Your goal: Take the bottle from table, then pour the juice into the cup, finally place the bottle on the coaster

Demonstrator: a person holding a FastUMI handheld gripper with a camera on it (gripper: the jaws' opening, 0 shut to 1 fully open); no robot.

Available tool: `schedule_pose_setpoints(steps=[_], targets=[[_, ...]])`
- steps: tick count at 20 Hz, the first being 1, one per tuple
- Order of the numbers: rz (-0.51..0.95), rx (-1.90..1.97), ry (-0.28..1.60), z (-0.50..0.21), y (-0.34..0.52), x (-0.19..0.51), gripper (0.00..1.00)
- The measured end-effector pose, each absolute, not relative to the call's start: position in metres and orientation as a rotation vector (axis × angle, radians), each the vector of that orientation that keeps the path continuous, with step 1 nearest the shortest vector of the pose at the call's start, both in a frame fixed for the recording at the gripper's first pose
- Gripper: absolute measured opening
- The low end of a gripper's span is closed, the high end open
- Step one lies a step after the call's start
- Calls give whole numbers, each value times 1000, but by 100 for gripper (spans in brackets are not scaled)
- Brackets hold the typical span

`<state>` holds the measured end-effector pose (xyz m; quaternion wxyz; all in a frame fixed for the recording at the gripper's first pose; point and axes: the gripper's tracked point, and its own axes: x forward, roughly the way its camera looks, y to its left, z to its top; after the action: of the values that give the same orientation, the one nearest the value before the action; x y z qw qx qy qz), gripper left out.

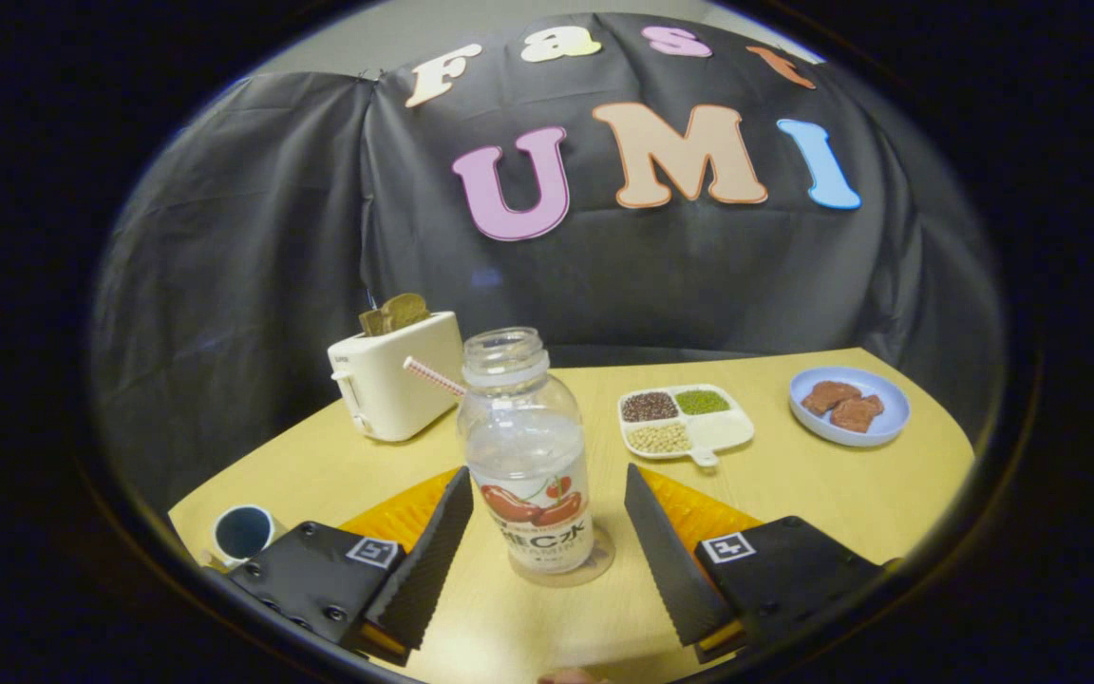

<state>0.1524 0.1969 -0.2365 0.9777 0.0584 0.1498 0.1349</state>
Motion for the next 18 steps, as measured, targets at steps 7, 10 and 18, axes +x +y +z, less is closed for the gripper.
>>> schedule_pose_setpoints(steps=[7, 10, 18], targets=[[256, 113, 210, -185, 176, 109, 99], [249, 102, 186, -162, 164, 85, 99], [198, 12, 111, -81, 126, 28, 99]])
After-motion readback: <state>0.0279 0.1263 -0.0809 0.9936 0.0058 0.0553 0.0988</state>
